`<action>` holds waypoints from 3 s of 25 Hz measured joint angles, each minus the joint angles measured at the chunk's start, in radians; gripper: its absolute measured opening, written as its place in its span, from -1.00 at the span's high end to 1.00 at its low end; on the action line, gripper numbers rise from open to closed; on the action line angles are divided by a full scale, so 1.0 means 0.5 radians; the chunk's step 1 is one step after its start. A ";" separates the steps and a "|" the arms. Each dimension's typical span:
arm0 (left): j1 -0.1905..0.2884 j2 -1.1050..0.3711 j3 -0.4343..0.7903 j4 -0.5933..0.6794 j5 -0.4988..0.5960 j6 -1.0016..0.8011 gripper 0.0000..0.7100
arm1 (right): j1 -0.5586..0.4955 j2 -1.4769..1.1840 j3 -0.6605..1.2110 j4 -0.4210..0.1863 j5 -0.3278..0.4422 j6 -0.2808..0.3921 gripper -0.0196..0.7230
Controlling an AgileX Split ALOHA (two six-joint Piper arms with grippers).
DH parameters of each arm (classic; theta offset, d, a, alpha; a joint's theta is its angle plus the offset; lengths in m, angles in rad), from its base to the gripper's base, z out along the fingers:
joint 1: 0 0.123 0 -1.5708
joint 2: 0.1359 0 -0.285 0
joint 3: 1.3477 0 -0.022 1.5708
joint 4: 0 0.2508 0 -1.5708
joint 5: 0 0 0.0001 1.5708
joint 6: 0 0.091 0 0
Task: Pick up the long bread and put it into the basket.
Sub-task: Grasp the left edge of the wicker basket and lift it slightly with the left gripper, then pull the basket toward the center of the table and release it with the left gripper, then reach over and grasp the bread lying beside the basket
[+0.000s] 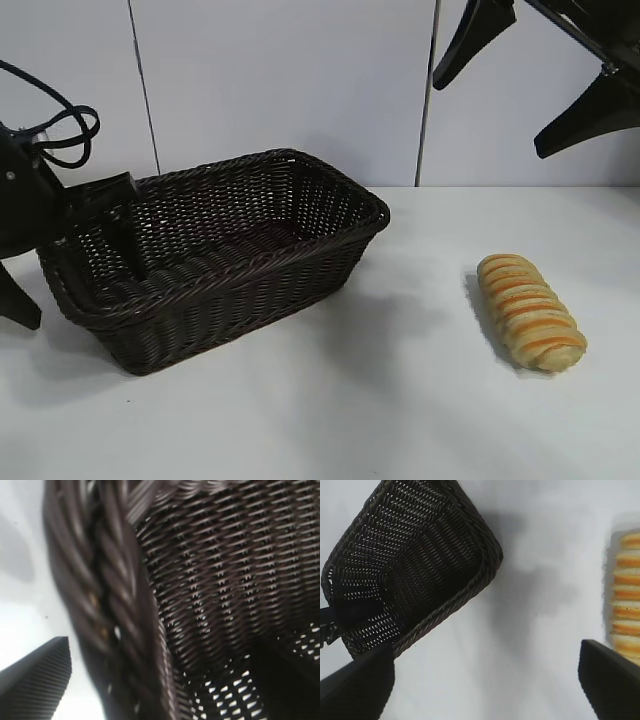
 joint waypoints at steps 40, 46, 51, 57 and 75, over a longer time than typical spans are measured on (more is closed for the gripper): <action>-0.062 0.399 -0.767 -0.039 0.634 0.517 0.63 | 0.000 0.000 0.000 -0.001 0.007 0.000 -0.92; -0.059 0.388 -0.780 -0.074 0.635 0.519 -0.76 | 0.000 0.000 0.000 -0.001 0.000 0.000 -0.92; -0.029 0.273 -0.873 -0.015 0.775 0.510 -0.93 | 0.000 0.000 0.000 -0.002 0.000 0.000 -0.92; -0.008 0.106 -1.230 0.418 1.049 0.377 -0.95 | 0.000 0.000 0.000 -0.002 -0.002 0.000 -0.92; 0.986 -0.161 -1.581 0.829 1.403 0.519 -0.96 | 0.000 0.000 0.000 0.000 -0.006 0.000 -0.92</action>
